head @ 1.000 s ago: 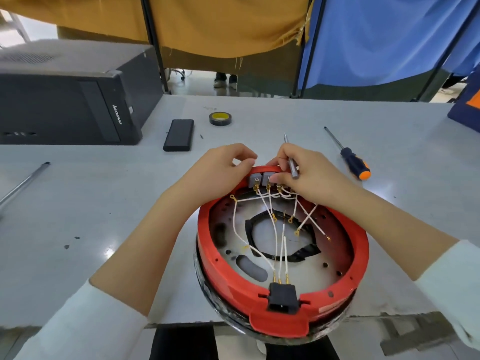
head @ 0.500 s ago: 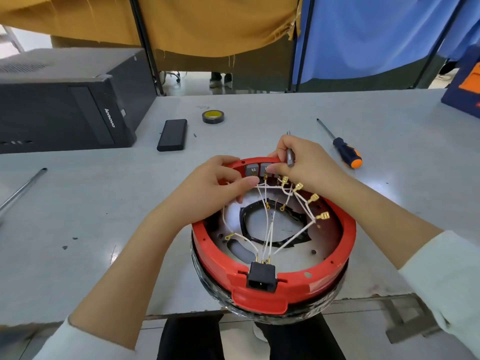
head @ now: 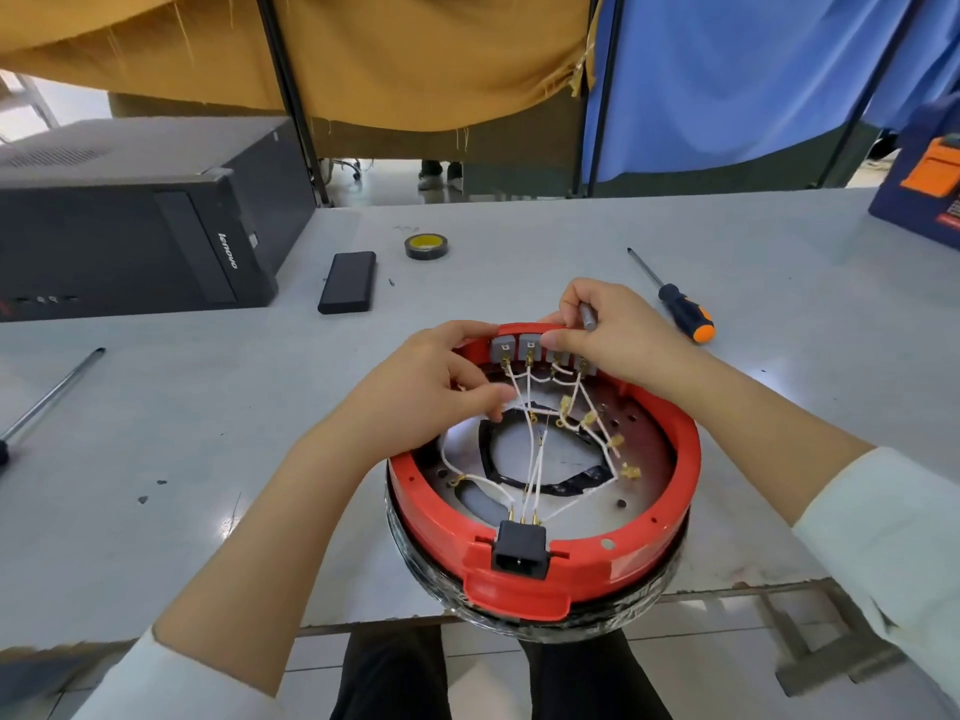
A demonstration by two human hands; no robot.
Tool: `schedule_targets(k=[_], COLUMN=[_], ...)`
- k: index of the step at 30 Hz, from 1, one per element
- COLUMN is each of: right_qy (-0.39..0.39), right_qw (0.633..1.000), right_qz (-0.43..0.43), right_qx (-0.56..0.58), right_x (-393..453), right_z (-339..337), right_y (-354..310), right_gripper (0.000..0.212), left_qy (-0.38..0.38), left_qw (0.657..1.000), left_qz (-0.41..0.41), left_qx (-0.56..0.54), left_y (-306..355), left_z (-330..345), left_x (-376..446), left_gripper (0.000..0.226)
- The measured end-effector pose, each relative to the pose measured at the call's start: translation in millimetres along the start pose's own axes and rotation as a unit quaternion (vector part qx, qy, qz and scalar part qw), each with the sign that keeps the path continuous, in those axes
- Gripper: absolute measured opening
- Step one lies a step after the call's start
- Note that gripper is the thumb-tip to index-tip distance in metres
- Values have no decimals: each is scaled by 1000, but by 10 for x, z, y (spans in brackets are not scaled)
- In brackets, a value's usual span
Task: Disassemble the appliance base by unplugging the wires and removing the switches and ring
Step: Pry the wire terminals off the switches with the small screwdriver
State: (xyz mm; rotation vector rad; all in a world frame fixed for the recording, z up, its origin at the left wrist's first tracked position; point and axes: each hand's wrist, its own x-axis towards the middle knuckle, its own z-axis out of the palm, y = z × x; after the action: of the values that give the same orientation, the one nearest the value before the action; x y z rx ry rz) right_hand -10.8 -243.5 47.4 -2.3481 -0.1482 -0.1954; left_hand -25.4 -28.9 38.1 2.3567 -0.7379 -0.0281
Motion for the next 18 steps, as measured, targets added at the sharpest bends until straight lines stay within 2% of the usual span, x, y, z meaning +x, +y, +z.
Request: schedule_targets(k=[4, 8, 12, 14, 16, 18], right_qy=[-4, -16, -26, -33, -34, -33], right_qw=[999, 998, 995, 996, 995, 995], right_qz=[-24, -47, -70, -72, -77, -81], right_qx=[-27, -35, -58, -51, -51, -57], right_x=[-3, 31, 103, 133, 150, 163], right_z=[-2, -7, -25, -40, -44, -37], right_y=[7, 25, 40, 53, 63, 71], right_gripper=[32, 32, 33, 33, 33, 33], left_qy=[-11, -27, -51, -29, 25, 66], left_qw=[998, 992, 976, 977, 982, 982], left_qz=[18, 6, 4, 1, -10, -23], left_qx=[66, 126, 213, 211, 185, 173], left_y=[14, 77, 143, 150, 147, 141], left_z=[-4, 0, 34, 43, 14, -12], left_x=[-1, 2, 41, 71, 124, 171], left_gripper=[10, 31, 17, 23, 36, 35])
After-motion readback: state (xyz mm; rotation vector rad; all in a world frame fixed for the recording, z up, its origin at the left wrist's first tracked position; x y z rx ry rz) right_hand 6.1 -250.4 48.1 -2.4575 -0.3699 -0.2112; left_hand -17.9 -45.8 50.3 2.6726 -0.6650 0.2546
